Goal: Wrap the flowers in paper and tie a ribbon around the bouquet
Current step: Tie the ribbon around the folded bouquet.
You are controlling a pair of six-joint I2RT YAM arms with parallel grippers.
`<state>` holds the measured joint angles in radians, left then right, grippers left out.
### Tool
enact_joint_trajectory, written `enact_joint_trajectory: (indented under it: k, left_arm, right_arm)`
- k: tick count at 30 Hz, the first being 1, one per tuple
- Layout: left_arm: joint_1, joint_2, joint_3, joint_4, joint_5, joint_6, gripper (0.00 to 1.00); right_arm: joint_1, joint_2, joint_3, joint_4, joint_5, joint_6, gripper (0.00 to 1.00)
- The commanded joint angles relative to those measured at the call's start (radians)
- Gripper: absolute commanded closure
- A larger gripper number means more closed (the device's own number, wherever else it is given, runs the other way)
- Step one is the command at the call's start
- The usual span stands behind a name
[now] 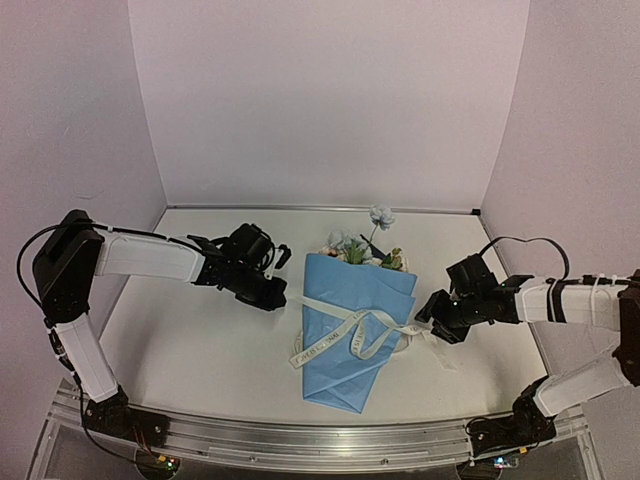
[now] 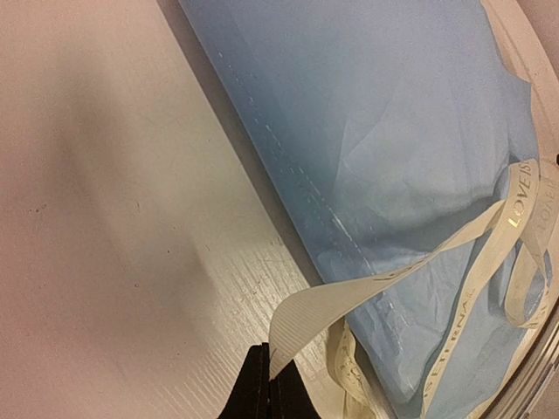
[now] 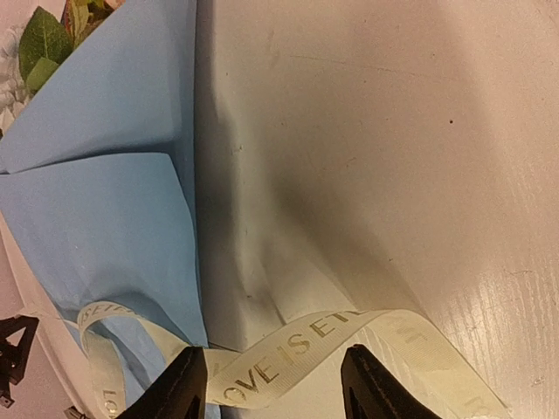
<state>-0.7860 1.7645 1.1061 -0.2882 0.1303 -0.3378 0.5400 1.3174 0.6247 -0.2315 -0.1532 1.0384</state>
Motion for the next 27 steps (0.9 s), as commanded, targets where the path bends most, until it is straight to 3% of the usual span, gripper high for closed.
enact_joint_trajectory:
  k: [1,18,22,27]
  left_arm:
    - [0.004,-0.04,0.032,0.004,0.011,0.013,1.0]
    - [0.008,-0.051,0.015,0.019,0.01,0.001,1.0]
    - [0.011,-0.056,0.009,0.021,0.007,-0.006,1.0]
    - [0.015,-0.075,-0.013,0.03,-0.016,-0.023,1.0]
  right_arm:
    - [0.018,-0.01,-0.016,0.039,0.057,0.065,0.47]
    - [0.073,0.033,-0.007,0.043,0.134,0.16,0.6]
    - [0.072,0.046,0.011,0.041,0.134,0.168,0.72]
    - [0.072,0.058,0.032,0.037,0.137,0.168,0.96]
